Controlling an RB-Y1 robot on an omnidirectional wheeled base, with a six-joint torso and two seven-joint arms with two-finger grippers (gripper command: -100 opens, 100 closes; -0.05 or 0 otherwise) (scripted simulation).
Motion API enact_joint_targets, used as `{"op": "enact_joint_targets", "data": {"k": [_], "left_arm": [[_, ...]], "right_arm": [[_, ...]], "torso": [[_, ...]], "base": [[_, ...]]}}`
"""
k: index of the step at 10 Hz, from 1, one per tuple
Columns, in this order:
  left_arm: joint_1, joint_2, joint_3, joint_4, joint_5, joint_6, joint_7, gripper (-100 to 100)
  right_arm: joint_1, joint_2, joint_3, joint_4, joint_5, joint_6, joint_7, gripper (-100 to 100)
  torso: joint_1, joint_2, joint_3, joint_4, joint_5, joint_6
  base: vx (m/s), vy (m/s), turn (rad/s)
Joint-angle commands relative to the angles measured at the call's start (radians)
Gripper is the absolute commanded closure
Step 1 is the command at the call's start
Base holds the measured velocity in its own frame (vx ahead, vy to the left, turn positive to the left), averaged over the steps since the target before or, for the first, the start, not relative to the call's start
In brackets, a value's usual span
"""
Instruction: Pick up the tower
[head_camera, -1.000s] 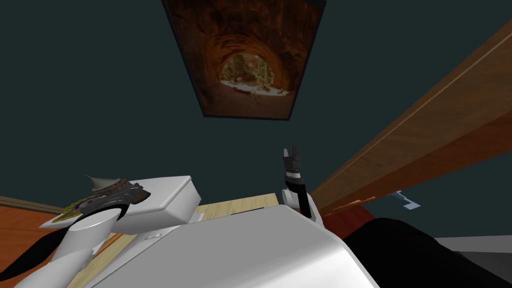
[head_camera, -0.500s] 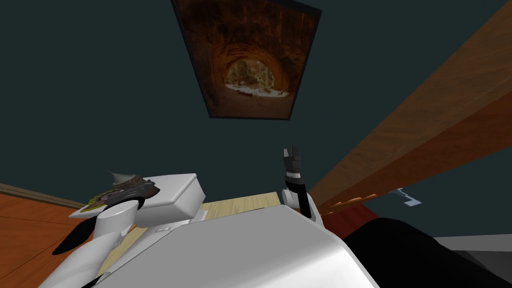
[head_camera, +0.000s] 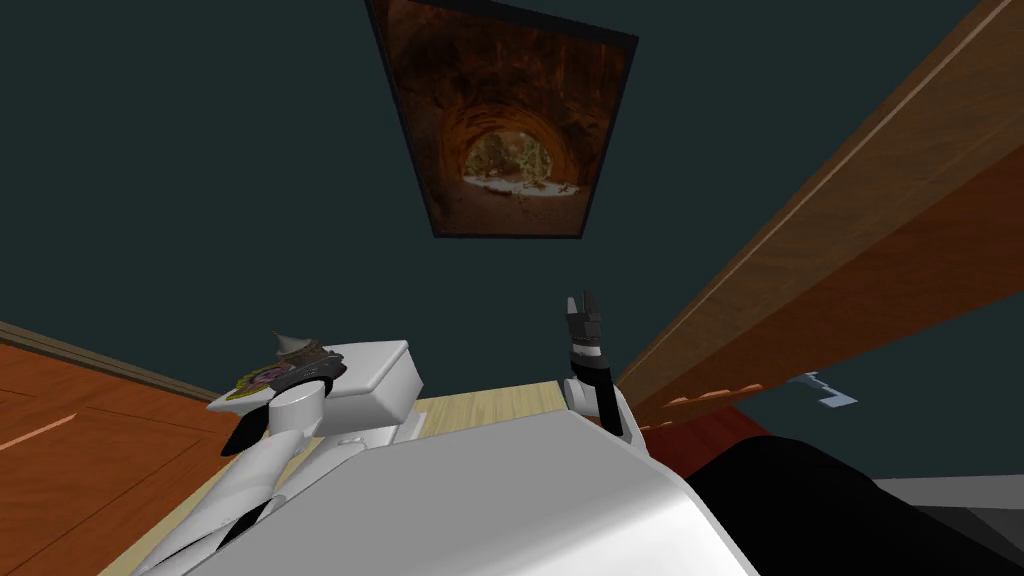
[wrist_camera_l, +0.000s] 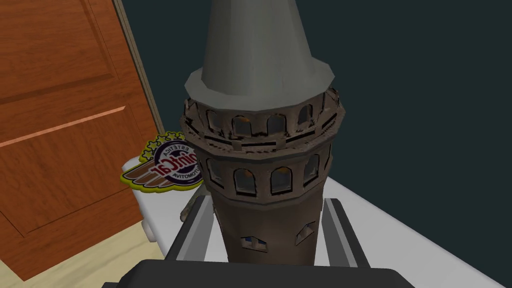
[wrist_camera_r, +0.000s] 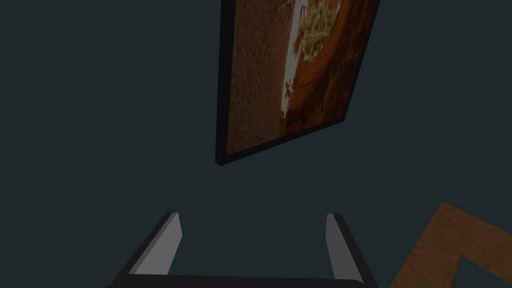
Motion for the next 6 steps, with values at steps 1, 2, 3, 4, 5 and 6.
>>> {"op": "enact_joint_targets", "data": {"k": [1, 2, 3, 4, 5, 6], "left_arm": [[-0.050, -0.003, -0.047, 0.050, -0.029, -0.048, 0.030, 100], [-0.068, -0.003, -0.047, 0.057, -0.029, -0.048, 0.030, 100], [-0.106, -0.047, -0.085, 0.096, -0.025, -0.090, -0.012, 100], [-0.145, -0.047, -0.085, 0.102, -0.025, -0.106, -0.012, 100], [-0.150, -0.047, -0.085, 0.102, -0.025, -0.106, 0.003, 100], [-0.150, -0.047, -0.085, 0.102, -0.025, -0.106, 0.014, 100]], "right_arm": [[0.000, 0.000, 0.000, 0.000, 0.000, 0.000, 0.000, 0], [0.000, 0.000, 0.000, 0.000, 0.000, 0.000, 0.000, 0], [0.000, 0.000, 0.000, 0.000, 0.000, 0.000, 0.000, 0], [0.000, 0.000, 0.000, 0.000, 0.000, 0.000, 0.000, 0], [0.000, 0.000, 0.000, 0.000, 0.000, 0.000, 0.000, 0], [0.000, 0.000, 0.000, 0.000, 0.000, 0.000, 0.000, 0]], "torso": [[0.000, 0.000, 0.000, 0.000, 0.000, 0.000], [0.001, 0.000, 0.000, -0.001, 0.001, -0.001], [-0.001, -0.004, -0.002, -0.001, 0.000, -0.001], [0.002, -0.004, -0.003, -0.002, 0.002, -0.001], [0.004, -0.005, -0.004, -0.003, 0.003, -0.001], [0.001, -0.008, -0.005, -0.003, 0.002, -0.001]], "base": [[-0.150, 0.110, 0.023], [-0.068, 0.048, 0.003], [-0.092, 0.105, 0.110], [-0.091, 0.104, 0.025], [-0.038, 0.051, -0.015], [-0.002, 0.012, -0.005]]}}
